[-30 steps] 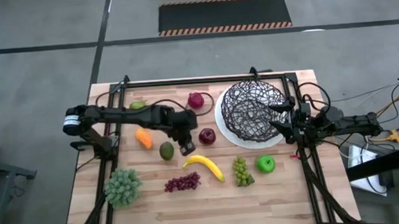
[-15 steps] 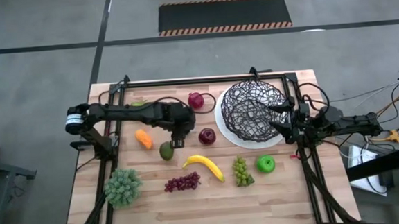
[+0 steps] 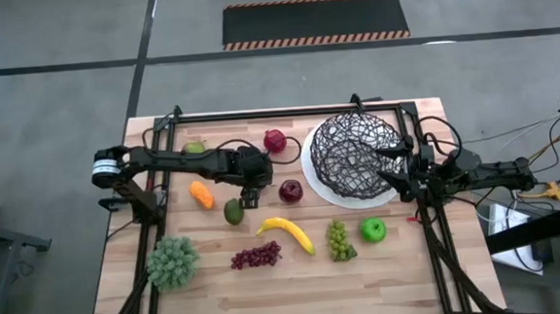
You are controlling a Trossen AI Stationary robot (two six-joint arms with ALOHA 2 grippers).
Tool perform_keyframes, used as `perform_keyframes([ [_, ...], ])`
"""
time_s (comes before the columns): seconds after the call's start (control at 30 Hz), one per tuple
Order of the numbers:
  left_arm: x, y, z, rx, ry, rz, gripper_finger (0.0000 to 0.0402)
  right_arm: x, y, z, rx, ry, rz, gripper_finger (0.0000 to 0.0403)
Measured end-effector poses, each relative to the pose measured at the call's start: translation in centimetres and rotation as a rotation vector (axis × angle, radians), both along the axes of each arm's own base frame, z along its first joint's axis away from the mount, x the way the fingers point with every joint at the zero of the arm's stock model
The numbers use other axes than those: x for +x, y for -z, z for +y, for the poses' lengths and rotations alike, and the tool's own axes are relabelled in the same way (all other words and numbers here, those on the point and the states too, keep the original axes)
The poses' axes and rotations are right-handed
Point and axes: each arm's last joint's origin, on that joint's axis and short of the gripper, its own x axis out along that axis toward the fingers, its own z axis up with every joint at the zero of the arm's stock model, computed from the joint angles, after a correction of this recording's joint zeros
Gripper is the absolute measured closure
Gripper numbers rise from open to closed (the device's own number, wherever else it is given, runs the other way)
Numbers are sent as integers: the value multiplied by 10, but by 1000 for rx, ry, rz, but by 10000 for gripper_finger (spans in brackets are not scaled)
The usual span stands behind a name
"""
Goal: Build produce basket
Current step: Put the purple plum into the wire basket
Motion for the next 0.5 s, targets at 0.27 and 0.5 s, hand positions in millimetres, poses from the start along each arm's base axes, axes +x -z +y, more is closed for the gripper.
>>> perform_keyframes([
  [0.27,1,19,3,4,-8,-30,137,0,0,0,0,0,0,78],
  [0.5,4,30,5,5,-15,4,137,0,0,0,-5,1,0,78],
])
